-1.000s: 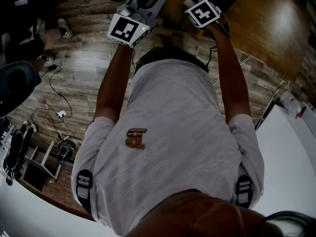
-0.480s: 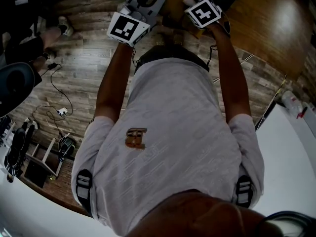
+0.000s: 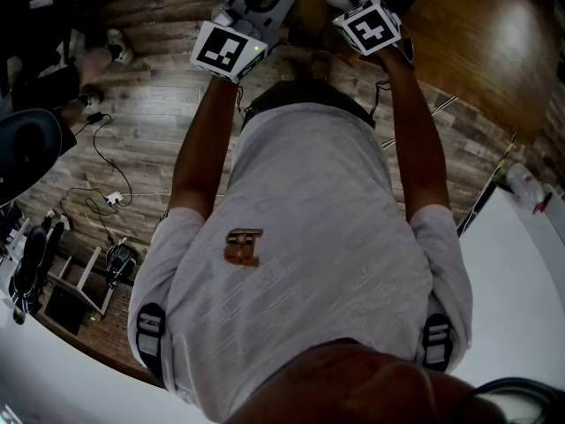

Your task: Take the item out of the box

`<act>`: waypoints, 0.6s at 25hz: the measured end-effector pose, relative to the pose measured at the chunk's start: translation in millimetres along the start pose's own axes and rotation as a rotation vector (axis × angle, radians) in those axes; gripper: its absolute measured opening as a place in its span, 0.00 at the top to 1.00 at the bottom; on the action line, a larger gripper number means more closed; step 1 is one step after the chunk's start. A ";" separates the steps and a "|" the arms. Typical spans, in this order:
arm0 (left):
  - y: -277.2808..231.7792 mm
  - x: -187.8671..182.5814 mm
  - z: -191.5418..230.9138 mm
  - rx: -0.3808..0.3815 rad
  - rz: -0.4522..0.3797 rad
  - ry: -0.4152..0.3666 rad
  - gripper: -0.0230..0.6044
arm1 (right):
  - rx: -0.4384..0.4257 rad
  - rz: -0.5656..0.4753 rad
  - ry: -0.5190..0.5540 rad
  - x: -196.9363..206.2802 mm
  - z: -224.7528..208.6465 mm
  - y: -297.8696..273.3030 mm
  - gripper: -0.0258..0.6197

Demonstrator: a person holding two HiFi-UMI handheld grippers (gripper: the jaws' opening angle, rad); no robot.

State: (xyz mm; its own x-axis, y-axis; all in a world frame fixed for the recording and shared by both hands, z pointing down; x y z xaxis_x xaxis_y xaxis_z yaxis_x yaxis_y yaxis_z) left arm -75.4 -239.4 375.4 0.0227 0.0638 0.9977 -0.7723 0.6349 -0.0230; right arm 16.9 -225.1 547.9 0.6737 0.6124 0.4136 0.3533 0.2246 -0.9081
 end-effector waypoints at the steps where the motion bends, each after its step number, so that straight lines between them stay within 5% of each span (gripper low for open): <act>1: -0.8 -0.3 -1.1 0.001 0.001 -0.002 0.93 | 0.000 -0.024 0.003 -2.7 -0.3 3.9 0.65; 15: -12.7 -11.7 -28.4 0.023 -0.009 -0.028 0.93 | -0.049 -0.369 -0.083 -29.6 1.8 83.8 0.65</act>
State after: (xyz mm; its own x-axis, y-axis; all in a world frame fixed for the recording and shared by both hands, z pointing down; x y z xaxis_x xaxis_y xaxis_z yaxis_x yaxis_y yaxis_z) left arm -47.8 -226.3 362.2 0.0119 0.0368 0.9993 -0.7867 0.6172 -0.0133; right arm 25.4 -223.1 459.5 0.4409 0.5569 0.7039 0.5944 0.4065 -0.6939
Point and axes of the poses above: the fingertips, and each gripper's own axes: y backward along the fingers, z to its left, x out of its underside, the point moved 2 cm from there along y, backward along the fingers
